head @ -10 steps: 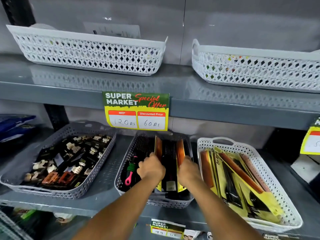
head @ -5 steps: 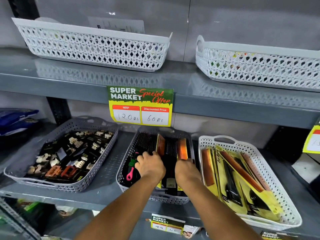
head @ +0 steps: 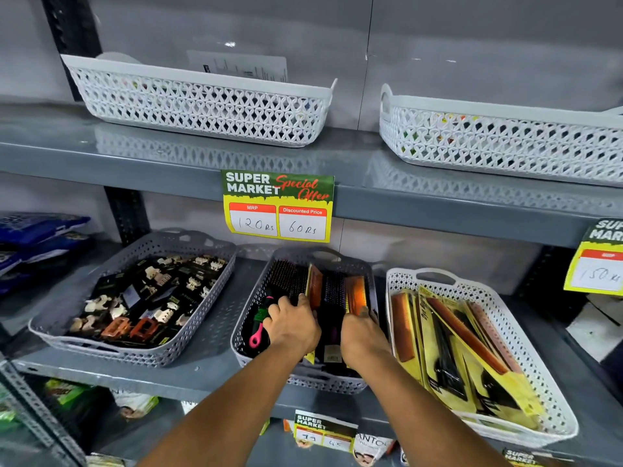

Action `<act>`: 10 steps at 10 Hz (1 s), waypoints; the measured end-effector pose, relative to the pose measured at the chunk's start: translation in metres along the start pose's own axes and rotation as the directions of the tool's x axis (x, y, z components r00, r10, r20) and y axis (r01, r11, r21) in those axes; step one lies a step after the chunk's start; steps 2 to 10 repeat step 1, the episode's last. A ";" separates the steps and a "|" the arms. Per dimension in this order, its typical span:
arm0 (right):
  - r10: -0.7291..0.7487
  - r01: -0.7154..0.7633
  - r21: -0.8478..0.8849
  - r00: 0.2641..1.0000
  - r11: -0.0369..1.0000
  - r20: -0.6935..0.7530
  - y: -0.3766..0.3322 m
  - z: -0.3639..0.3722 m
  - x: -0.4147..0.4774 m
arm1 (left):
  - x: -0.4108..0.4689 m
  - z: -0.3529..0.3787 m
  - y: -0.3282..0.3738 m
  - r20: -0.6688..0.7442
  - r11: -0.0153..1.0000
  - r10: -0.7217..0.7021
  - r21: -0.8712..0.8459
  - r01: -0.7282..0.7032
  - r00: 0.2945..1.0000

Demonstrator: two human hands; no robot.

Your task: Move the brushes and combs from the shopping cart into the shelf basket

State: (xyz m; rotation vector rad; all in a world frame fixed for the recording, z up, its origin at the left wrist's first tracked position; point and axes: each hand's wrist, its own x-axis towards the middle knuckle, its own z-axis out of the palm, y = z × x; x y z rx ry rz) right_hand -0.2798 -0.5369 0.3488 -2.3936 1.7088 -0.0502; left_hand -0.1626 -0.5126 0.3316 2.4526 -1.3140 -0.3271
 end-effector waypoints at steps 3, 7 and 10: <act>-0.024 0.029 0.070 0.996 0.997 -0.080 0.004 -0.005 -0.006 | -0.004 -0.001 0.001 -0.076 0.999 0.034 -0.007 -0.035 0.997; -0.024 0.029 0.070 0.996 0.997 -0.080 0.004 -0.005 -0.006 | -0.004 -0.001 0.001 -0.076 0.999 0.034 -0.007 -0.035 0.997; -0.024 0.029 0.070 0.996 0.997 -0.080 0.004 -0.005 -0.006 | -0.004 -0.001 0.001 -0.076 0.999 0.034 -0.007 -0.035 0.997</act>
